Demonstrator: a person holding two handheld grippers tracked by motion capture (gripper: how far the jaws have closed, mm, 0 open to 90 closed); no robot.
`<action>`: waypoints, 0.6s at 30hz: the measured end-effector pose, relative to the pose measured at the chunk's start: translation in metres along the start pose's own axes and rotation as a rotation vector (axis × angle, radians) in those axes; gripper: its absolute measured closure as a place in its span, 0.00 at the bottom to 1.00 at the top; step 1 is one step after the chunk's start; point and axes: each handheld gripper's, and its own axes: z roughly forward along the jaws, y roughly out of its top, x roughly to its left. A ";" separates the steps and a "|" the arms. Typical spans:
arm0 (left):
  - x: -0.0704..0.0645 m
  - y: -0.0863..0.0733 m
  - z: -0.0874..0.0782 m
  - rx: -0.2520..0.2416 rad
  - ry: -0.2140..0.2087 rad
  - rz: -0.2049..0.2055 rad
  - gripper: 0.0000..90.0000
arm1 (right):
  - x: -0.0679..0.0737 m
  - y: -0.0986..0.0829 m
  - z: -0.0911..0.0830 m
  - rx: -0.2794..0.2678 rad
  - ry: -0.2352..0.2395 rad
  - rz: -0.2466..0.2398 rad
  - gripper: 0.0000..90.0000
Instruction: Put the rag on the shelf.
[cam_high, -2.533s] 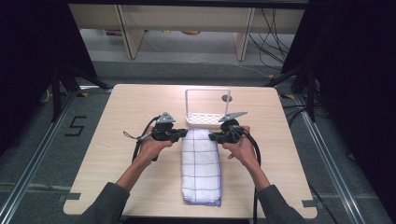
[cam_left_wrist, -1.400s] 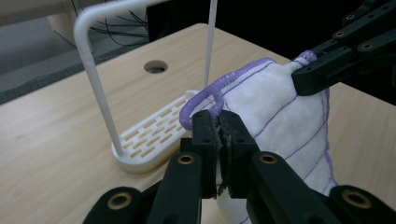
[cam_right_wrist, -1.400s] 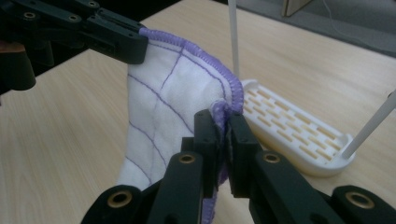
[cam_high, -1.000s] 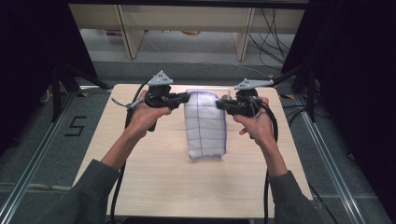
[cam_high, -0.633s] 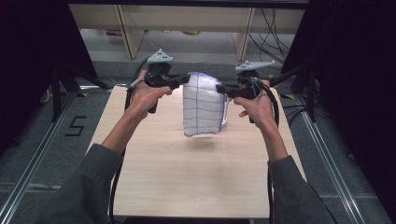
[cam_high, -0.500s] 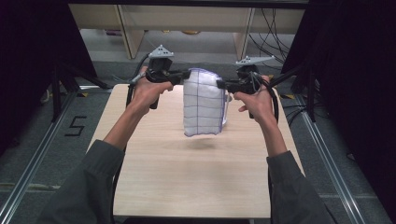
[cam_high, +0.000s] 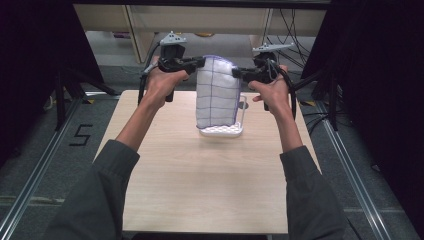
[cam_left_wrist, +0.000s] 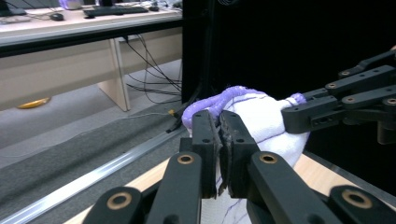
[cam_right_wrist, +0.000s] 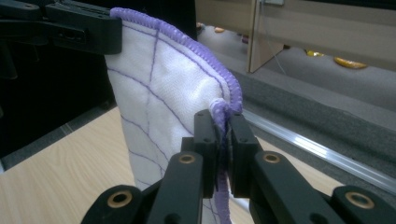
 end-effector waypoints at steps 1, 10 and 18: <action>0.001 0.000 0.002 0.002 0.004 -0.003 0.94 | 0.000 0.002 0.001 0.001 -0.010 -0.004 0.94; 0.009 0.003 0.018 -0.010 0.011 -0.025 0.94 | -0.012 0.014 0.010 0.002 -0.063 0.016 0.94; 0.021 0.000 0.042 -0.005 0.027 -0.033 0.94 | -0.028 0.016 0.029 0.008 -0.105 0.026 0.94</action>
